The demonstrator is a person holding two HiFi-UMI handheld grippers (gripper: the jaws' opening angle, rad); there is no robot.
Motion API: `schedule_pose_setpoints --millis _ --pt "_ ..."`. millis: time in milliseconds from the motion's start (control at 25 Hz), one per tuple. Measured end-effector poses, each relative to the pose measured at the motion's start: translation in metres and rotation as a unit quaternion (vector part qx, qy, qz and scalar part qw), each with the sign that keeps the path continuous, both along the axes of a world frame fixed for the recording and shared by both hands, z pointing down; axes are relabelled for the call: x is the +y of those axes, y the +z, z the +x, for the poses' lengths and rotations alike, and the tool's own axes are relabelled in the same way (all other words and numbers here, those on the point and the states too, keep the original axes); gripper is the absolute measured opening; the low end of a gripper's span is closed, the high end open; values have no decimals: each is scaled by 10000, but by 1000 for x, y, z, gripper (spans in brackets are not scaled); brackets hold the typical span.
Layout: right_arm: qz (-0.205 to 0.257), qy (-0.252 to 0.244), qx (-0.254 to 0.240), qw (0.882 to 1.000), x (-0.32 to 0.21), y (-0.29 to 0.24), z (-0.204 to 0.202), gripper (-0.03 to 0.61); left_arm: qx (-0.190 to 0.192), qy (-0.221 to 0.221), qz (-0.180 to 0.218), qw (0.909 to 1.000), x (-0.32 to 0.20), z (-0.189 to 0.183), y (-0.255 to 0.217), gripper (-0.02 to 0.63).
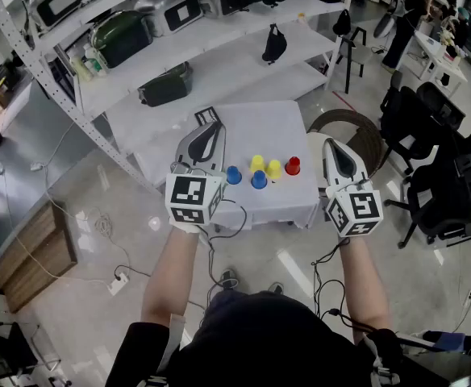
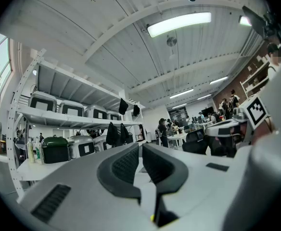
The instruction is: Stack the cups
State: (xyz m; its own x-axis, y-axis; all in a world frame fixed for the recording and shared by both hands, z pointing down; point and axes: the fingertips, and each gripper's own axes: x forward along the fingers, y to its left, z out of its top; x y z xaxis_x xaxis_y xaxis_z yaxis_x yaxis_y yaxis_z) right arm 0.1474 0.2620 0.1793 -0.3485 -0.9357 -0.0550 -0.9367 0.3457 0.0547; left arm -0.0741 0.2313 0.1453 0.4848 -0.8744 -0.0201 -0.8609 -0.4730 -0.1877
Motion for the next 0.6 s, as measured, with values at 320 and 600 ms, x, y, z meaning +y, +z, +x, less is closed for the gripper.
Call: schedule_pose_setpoints --millis 320,600 --pt "6 -143 9 9999 8 5 14 0 15 -164 21 9999 13 13 3 26" --pt "31 -298 -119 9995 9 6 30 0 7 -402 -27 9992 24 19 9 26"
